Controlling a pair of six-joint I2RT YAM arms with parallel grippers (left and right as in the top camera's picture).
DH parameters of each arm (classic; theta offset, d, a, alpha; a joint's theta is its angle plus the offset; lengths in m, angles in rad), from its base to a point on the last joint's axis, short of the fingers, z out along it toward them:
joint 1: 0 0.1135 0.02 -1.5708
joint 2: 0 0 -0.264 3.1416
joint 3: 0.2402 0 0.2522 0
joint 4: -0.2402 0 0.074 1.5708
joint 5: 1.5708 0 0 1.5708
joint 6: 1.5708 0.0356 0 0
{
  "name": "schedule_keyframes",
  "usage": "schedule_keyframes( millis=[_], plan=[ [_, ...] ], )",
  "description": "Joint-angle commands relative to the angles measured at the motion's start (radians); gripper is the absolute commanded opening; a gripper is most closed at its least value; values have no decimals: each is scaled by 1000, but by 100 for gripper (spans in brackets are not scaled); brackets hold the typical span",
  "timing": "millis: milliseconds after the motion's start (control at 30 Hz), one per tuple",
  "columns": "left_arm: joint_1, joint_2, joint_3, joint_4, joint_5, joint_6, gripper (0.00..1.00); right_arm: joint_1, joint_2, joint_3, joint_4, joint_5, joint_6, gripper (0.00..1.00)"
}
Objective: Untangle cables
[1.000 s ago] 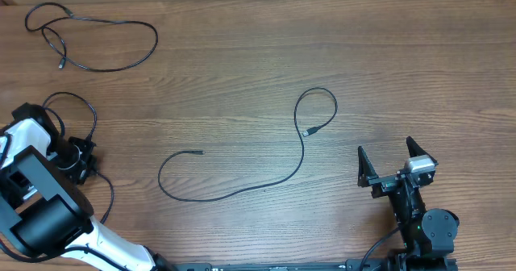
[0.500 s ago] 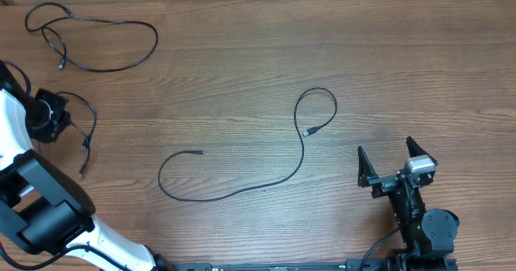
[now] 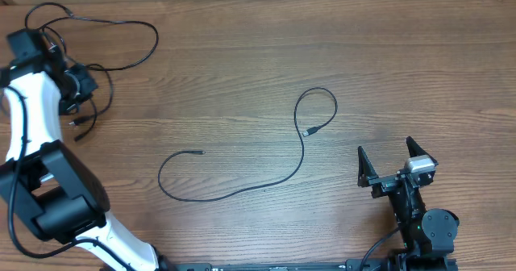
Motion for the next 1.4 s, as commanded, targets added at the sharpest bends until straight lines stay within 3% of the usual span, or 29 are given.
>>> schedule_keyframes(
  millis=[0, 500, 700, 1000, 1133, 1267, 1367],
  plan=[
    [-29, 31, 19, 2, -88, 65, 4, 3, -8, -10, 5, 7, -2, 100],
    [-7, 64, 19, -1, -100, 37, 5, 3, -8, -10, 5, 7, -2, 100],
    [-7, 64, 19, 1, -1, 38, 9, 3, -8, -10, 5, 7, -2, 100],
    [-12, 76, 19, -3, 44, 31, 50, 3, -8, -10, 5, 7, -2, 100],
    [-14, 104, 18, 5, 56, 31, 59, 3, -8, -10, 6, 7, -2, 100],
    [-21, 157, 18, 18, 67, 32, 84, 3, -8, -10, 6, 7, -2, 100],
    [-27, 196, 18, 29, 97, 67, 84, 3, -8, -10, 5, 7, -2, 100]
  ],
)
